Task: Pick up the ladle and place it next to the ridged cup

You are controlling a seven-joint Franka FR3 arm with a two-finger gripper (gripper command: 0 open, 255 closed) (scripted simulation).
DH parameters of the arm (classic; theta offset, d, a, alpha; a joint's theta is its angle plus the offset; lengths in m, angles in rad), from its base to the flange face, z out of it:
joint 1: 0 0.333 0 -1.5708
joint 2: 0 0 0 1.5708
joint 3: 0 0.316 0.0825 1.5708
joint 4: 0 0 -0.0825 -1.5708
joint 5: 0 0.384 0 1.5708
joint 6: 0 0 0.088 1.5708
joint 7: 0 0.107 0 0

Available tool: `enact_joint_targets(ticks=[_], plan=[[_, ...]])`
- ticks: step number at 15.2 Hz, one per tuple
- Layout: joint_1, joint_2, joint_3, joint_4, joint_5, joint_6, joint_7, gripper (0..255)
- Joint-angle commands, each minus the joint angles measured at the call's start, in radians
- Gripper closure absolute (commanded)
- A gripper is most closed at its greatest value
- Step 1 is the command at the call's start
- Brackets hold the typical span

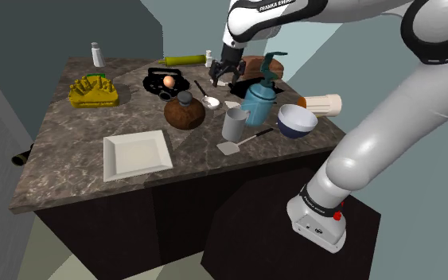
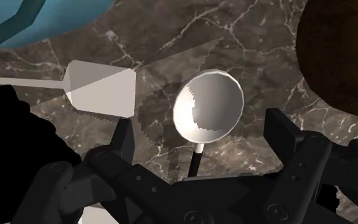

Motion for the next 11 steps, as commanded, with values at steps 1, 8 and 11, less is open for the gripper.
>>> enact_joint_targets(ticks=[1,8,11], plan=[[-0.003,0.077,-0.003,0.048,0.011,0.040,0.019,0],[-0.022,0.329,-0.019,0.242,0.059,0.135,0.064,0],[-0.033,0.439,-0.024,0.345,0.082,0.158,0.081,0]])
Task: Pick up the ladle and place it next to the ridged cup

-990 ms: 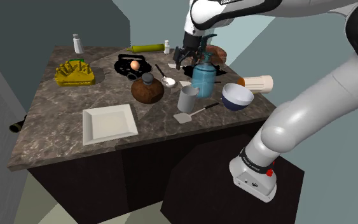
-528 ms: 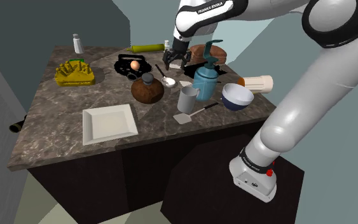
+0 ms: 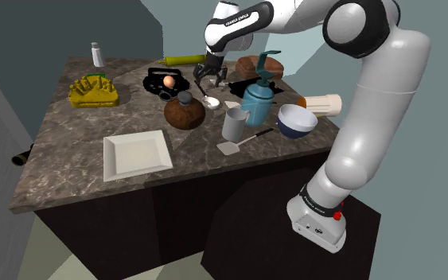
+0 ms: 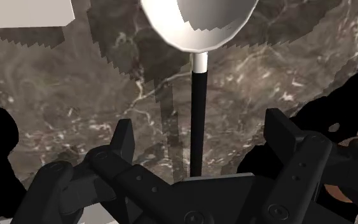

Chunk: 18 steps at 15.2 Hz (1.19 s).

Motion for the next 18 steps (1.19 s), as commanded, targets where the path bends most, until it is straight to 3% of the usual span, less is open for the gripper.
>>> enact_joint_targets(ticks=[1,9,16,17,18], plan=[[-0.003,0.064,-0.001,0.063,0.012,0.010,0.015,0],[-0.003,0.127,0.003,0.051,0.019,0.086,0.010,0],[-0.003,0.128,0.003,0.051,0.019,0.086,0.010,0],[-0.003,0.128,0.003,0.051,0.019,0.086,0.010,255],[-0.003,0.128,0.003,0.051,0.019,0.086,0.010,255]])
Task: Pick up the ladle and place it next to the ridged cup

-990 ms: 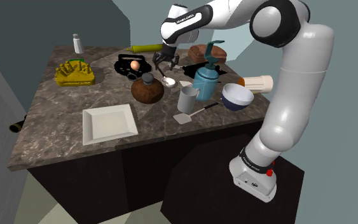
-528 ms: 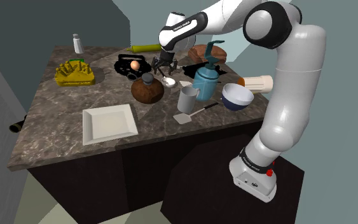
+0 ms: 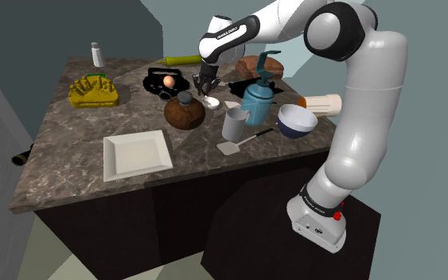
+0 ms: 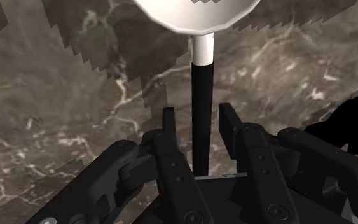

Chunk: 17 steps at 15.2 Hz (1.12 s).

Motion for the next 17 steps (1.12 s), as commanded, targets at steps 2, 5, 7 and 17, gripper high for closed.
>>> enact_joint_targets(ticks=[2,5,7,17], plan=[[0.001,0.001,0.001,-0.001,0.000,0.000,0.000,255],[0.001,0.001,0.001,0.000,0.000,0.000,0.000,255],[0.001,0.001,0.001,-0.001,0.000,0.000,0.000,255],[0.003,-0.055,-0.003,0.044,-0.009,-0.100,0.010,255]])
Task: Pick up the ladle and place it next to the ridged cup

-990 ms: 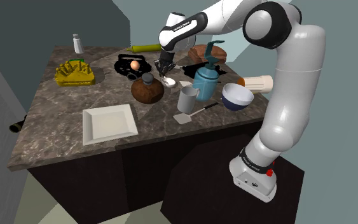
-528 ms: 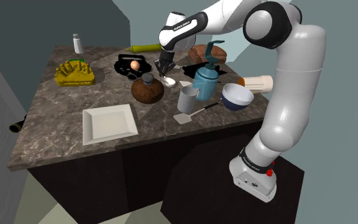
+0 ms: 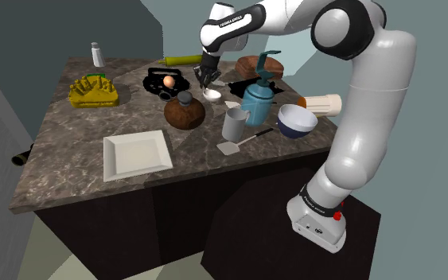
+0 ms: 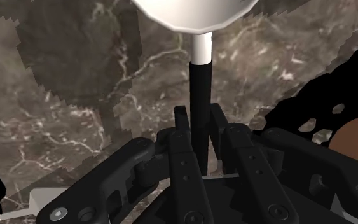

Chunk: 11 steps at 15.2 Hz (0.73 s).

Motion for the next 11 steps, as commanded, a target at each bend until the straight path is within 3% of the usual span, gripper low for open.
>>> enact_joint_targets(ticks=[1,11], plan=[[0.000,-0.010,-0.001,0.014,-0.002,-0.024,0.002,255],[0.001,-0.054,-0.004,0.088,-0.010,-0.142,0.012,255]])
